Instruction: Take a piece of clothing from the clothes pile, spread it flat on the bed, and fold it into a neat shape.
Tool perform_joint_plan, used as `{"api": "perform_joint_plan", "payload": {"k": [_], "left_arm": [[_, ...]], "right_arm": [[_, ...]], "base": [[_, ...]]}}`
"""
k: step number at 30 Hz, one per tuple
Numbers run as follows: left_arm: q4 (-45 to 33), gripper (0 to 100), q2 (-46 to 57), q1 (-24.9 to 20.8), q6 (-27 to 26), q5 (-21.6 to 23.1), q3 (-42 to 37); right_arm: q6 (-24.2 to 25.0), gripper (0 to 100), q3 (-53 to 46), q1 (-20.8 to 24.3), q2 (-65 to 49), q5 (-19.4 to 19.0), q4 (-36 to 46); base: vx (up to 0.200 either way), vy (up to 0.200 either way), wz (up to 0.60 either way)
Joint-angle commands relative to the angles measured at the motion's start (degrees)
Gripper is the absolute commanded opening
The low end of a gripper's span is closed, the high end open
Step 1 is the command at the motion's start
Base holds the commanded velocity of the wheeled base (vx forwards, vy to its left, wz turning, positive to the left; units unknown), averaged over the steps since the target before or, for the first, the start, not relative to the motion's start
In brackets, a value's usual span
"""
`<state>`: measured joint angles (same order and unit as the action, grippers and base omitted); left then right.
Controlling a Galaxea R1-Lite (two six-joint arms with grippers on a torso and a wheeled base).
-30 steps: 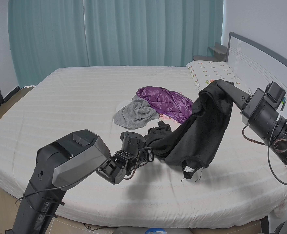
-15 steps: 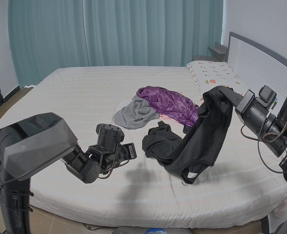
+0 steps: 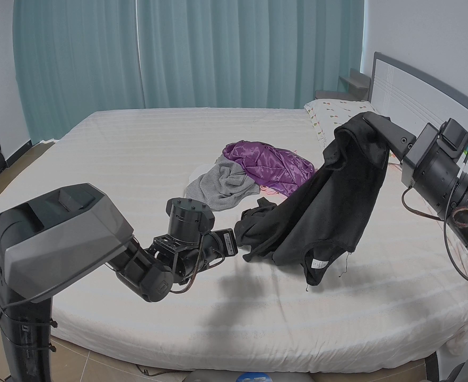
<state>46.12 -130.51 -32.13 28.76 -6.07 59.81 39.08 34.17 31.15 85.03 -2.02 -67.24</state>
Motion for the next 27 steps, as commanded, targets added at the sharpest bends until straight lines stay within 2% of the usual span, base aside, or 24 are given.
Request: {"api": "perform_joint_plan", "payload": {"k": [1, 4, 5, 12, 18, 27], "left_arm": [[-0.24, 0, -5.81, -1.35, -0.72, 1.06, 3.91], [0.03, 0, -6.77, -1.44, -2.74, 2.73, 3.91], [0.29, 100, -7.39, -1.70, -3.71, 3.26, 3.91], [0.29, 100, -7.65, -3.02, -3.80, 5.81, 4.18], [-0.33, 100, -7.83, -3.81, -4.32, 12.75, 3.74], [-0.15, 100, -6.60, -3.64, -4.76, 14.07, 1.19]], "right_arm": [[-0.76, 0, 0.37, 4.19, -3.12, 0.00, 0.71], [-1.47, 0, 0.46, 4.62, -2.85, -0.09, 0.71], [-1.73, 0, 0.55, 4.62, -2.68, -0.09, 0.71], [-1.73, 0, 0.81, 4.62, -2.50, -0.17, 0.80], [-1.82, 0, 0.81, 5.24, -2.76, -0.17, 0.80], [-1.82, 0, 2.13, 4.45, -0.92, -0.09, 1.41]], "base": [[0.000, 0.000, 0.00], [0.000, 0.000, 0.00], [0.000, 0.000, 0.00], [0.000, 0.000, 0.00], [0.000, 0.000, 0.00], [0.000, 0.000, 0.00]]}}
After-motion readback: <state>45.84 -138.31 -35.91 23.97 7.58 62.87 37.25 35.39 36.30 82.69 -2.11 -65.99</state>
